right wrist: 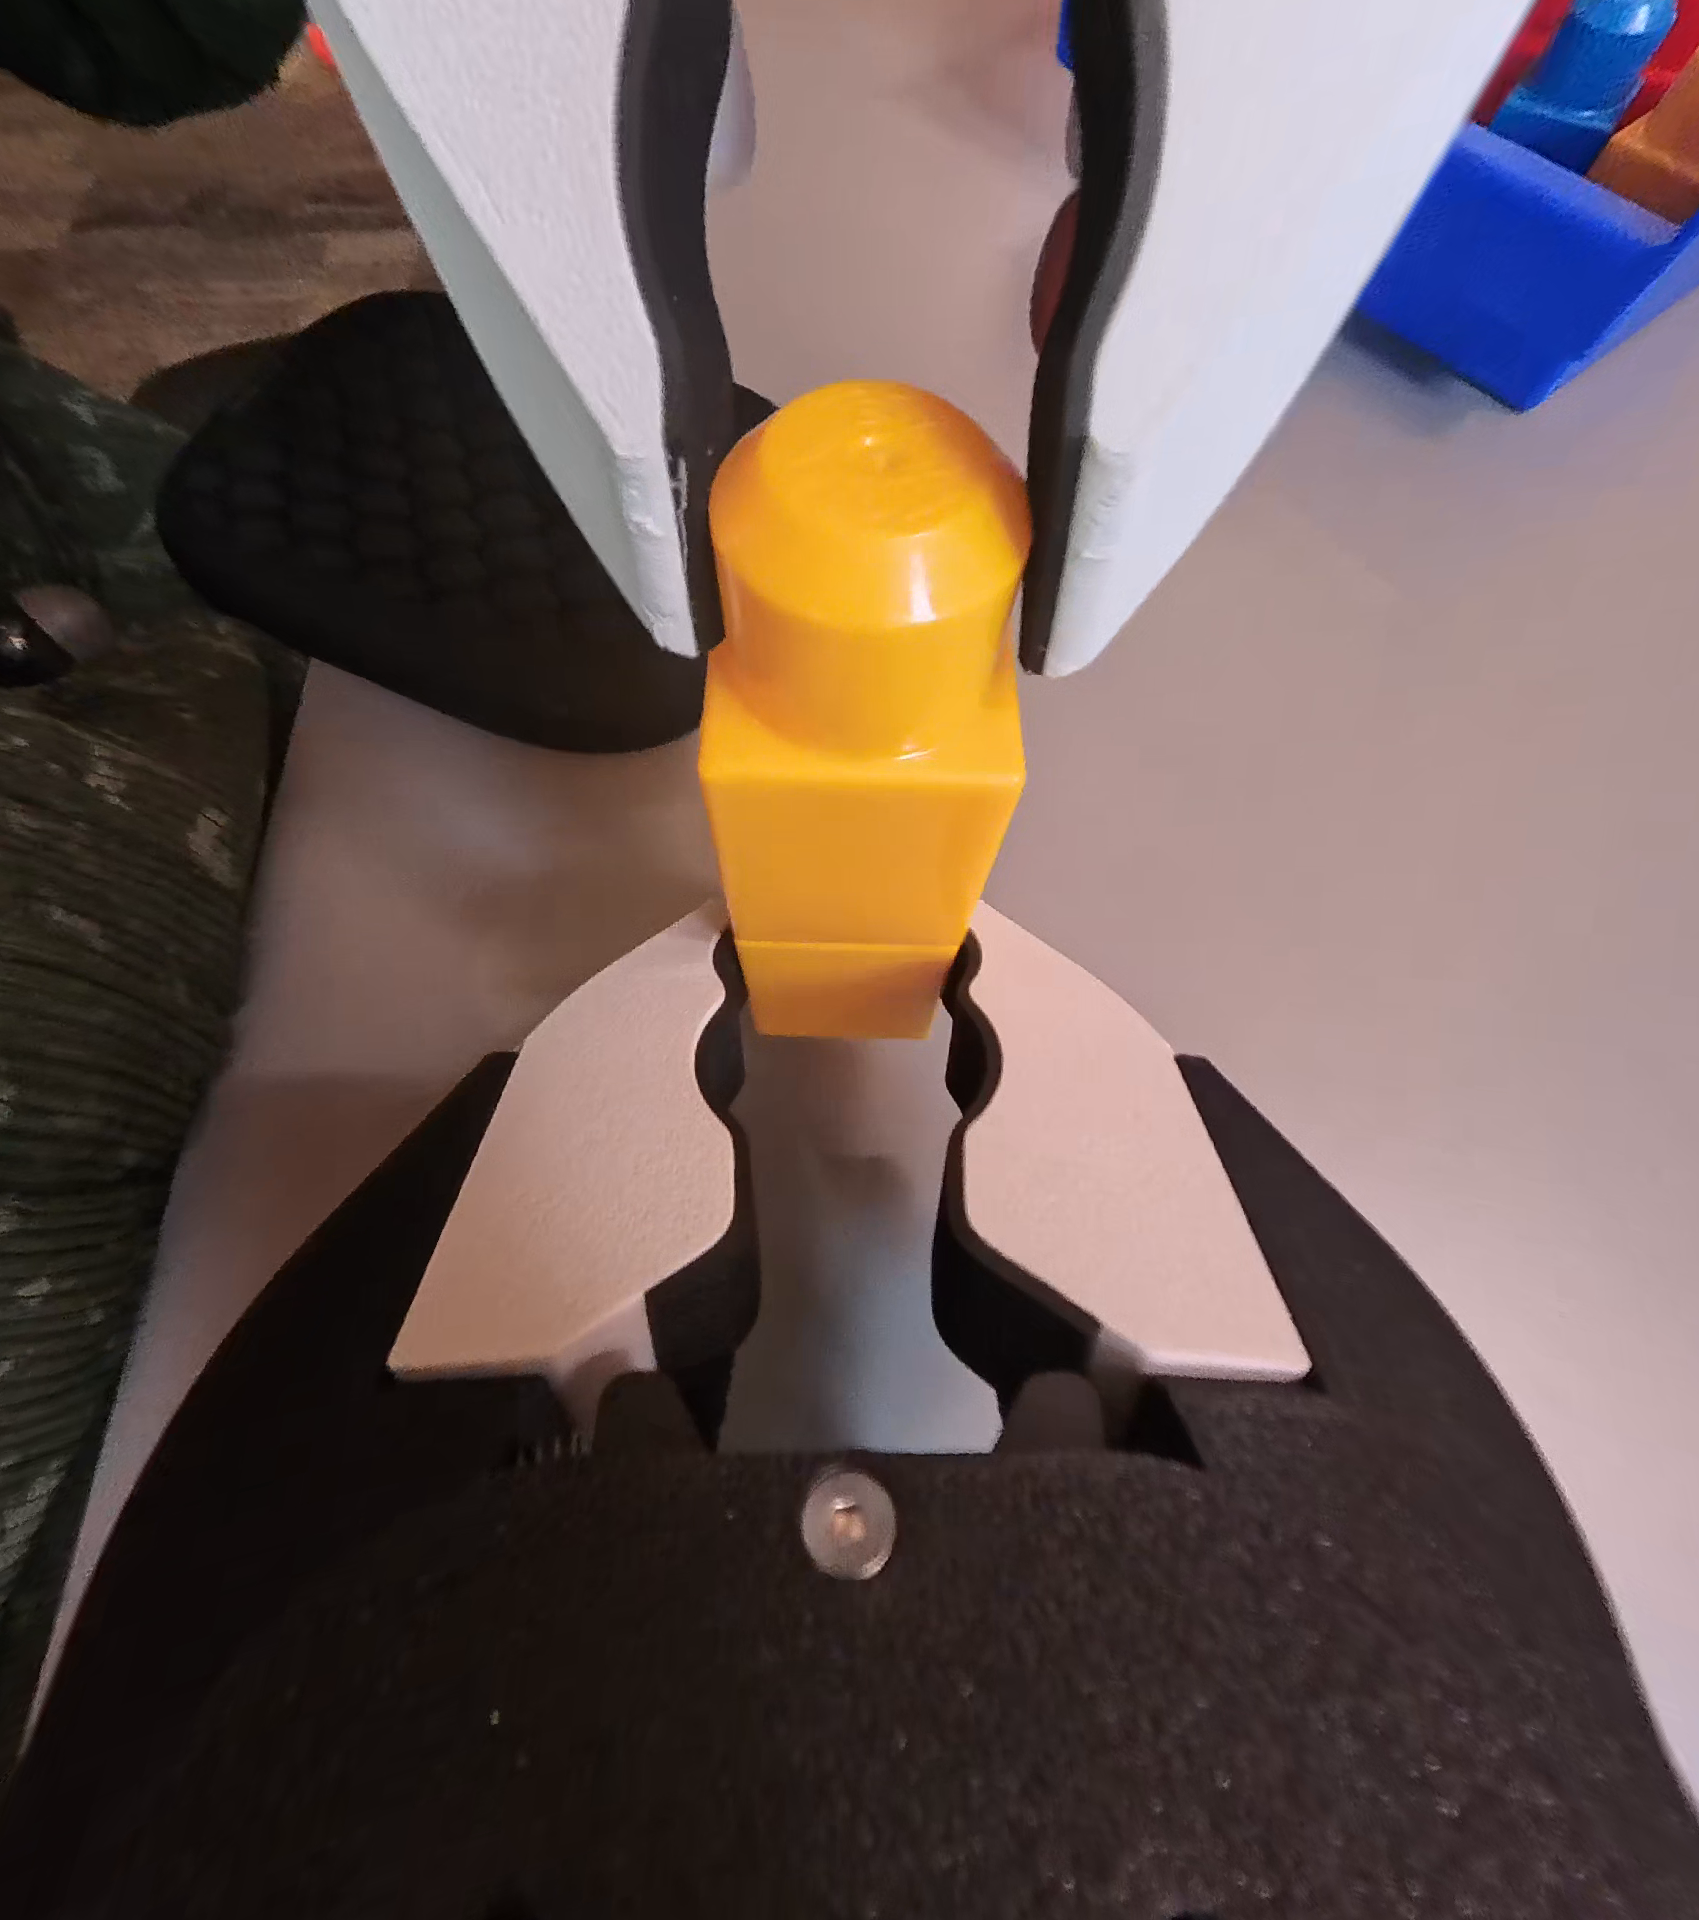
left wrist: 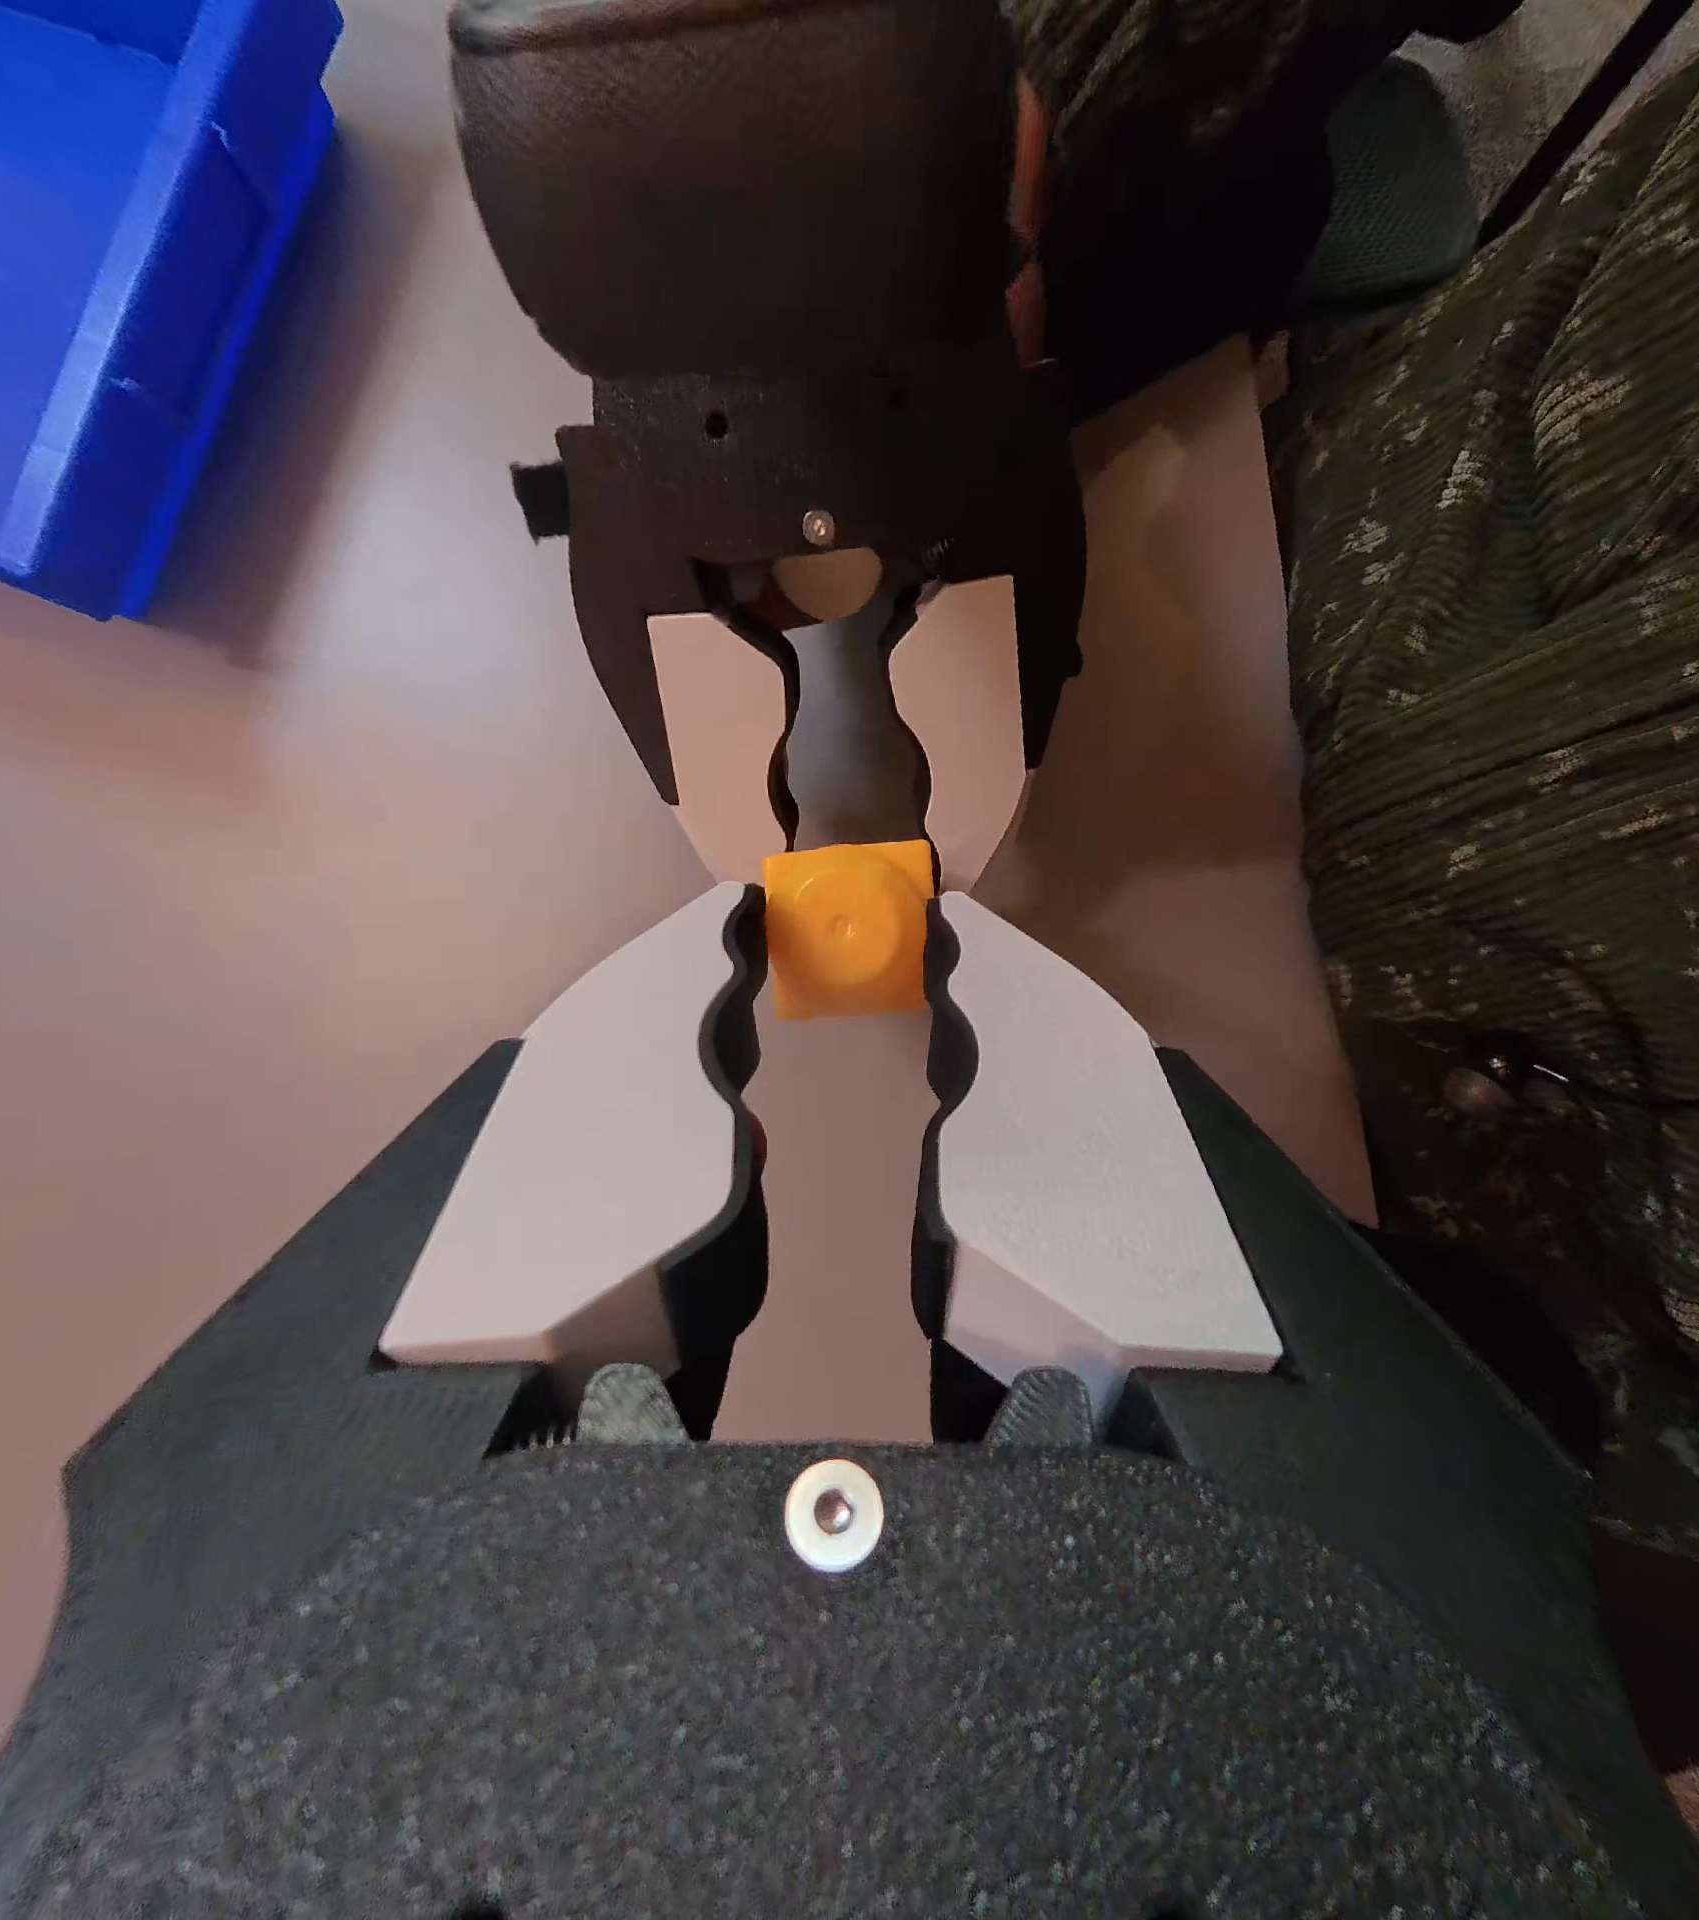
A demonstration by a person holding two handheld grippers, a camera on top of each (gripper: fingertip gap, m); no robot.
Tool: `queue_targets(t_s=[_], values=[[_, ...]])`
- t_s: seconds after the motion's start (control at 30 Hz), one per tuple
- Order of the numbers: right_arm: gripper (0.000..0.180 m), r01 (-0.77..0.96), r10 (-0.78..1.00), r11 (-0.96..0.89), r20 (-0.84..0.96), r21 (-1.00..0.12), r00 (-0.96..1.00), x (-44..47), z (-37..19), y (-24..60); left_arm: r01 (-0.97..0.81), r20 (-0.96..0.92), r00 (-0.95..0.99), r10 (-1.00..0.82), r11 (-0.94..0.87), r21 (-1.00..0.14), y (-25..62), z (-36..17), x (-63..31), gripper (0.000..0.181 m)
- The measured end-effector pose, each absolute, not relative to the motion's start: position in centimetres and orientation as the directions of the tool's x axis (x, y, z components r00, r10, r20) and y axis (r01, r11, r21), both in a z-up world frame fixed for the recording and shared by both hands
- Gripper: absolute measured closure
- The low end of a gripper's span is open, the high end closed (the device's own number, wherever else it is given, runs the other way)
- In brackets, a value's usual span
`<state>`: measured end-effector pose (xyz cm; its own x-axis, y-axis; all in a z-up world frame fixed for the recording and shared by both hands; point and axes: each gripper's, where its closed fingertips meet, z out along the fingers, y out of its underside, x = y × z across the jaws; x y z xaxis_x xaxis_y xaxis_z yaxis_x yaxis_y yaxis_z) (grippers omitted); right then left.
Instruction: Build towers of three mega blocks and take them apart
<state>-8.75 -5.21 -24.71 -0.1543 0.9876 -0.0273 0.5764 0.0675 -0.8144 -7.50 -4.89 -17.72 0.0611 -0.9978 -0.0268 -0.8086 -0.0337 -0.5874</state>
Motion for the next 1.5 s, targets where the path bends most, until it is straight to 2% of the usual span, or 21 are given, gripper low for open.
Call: queue_targets(t_s=[0.23, 0.37, 0.47, 0.6, 0.77, 0.83, 0.97, 1.13, 1.37, 1.5], values=[[0.144, 0.499, 0.991, 0.001, -0.067, -0.867, -0.119, -8.9, -23.2, -4.6, -0.684, -0.032, 0.118, -0.992, -0.058, -0.727, -4.2, -16.4, -7.3, 0.151], [0.143, 0.497, 0.987, 0.003, -0.076, -0.868, -0.138, -9.0, -23.2, -4.7, -0.637, -0.074, 0.128, -0.989, -0.024, -0.771, -4.0, -16.2, -7.3, 0.151], [0.143, 0.524, 0.994, 0.027, -0.033, -0.851, -0.104, -8.6, -23.7, -3.5, -0.591, -0.065, 0.220, -0.973, -0.079, -0.803, -2.4, -14.6, -9.2, 0.140], [0.143, 0.602, 0.999, 0.031, 0.003, -0.798, -0.048, -8.1, -26.1, -1.8, -0.528, -0.106, 0.465, -0.879, -0.179, -0.830, 2.5, -11.7, -15.2, 0.147], [0.143, 0.656, 0.999, 0.035, 0.021, -0.754, -0.029, -8.0, -27.8, -1.1, -0.527, -0.143, 0.694, -0.706, -0.363, -0.768, 7.6, -12.0, -24.8, 0.151], [0.143, 0.657, 0.999, 0.033, 0.020, -0.753, -0.027, -8.0, -27.9, -1.0, -0.568, -0.192, 0.738, -0.647, -0.441, -0.695, 9.0, -13.3, -28.7, 0.151], [0.143, 0.658, 1.000, 0.028, 0.017, -0.753, -0.023, -8.0, -27.9, -0.9, -0.598, -0.159, 0.771, -0.617, -0.615, -0.514, 10.0, -17.8, -34.3, 0.145], [0.143, 0.665, 0.999, 0.041, 0.033, -0.746, -0.025, -7.8, -28.1, -0.8, -0.614, -0.128, 0.781, -0.611, -0.713, -0.339, 10.2, -23.1, -36.8, 0.136], [0.143, 0.655, 0.999, 0.053, 0.043, -0.754, -0.031, -7.9, -28.0, -0.8, -0.619, -0.223, 0.785, -0.578, -0.717, -0.321, 12.0, -25.4, -36.9, 0.146], [0.143, 0.633, 0.999, 0.047, 0.038, -0.773, -0.027, -8.0, -27.4, -0.9, -0.643, -0.266, 0.766, -0.585, -0.682, -0.349, 11.5, -23.3, -36.4, 0.147]])
